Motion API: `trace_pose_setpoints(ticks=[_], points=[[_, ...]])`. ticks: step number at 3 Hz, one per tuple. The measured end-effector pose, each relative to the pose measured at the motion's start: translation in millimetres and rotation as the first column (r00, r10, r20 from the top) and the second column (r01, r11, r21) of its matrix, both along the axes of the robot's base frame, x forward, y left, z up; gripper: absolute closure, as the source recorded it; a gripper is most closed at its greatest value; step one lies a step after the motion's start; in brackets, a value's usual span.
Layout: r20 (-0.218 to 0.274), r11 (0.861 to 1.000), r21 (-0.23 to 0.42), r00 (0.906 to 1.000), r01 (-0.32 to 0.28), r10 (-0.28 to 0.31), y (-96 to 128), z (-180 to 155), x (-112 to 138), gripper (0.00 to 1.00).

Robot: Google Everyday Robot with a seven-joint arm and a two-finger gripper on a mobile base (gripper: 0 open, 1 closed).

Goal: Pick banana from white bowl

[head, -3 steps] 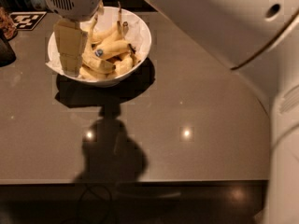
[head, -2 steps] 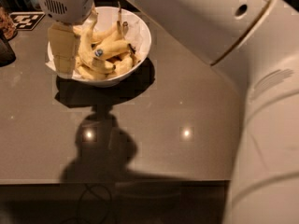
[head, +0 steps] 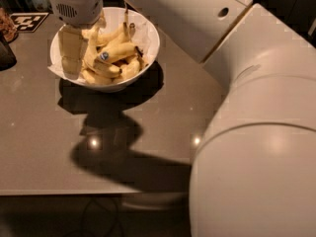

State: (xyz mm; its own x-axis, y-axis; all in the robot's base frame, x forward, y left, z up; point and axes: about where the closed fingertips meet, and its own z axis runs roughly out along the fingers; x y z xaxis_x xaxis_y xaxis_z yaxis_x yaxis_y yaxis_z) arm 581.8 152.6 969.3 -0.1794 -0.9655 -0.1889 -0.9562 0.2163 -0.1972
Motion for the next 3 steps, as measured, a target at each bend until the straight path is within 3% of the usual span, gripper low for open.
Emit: trace_pose_setpoints(ticks=[1,3], points=[[-0.031,0.999,0.004,0.9989,0.035,-0.035,-3.9,-11.8,13.6,0.25],[-0.08,0.998,0.014,0.9948,0.064,-0.063,-1.5,-25.5,24.6,0.22]])
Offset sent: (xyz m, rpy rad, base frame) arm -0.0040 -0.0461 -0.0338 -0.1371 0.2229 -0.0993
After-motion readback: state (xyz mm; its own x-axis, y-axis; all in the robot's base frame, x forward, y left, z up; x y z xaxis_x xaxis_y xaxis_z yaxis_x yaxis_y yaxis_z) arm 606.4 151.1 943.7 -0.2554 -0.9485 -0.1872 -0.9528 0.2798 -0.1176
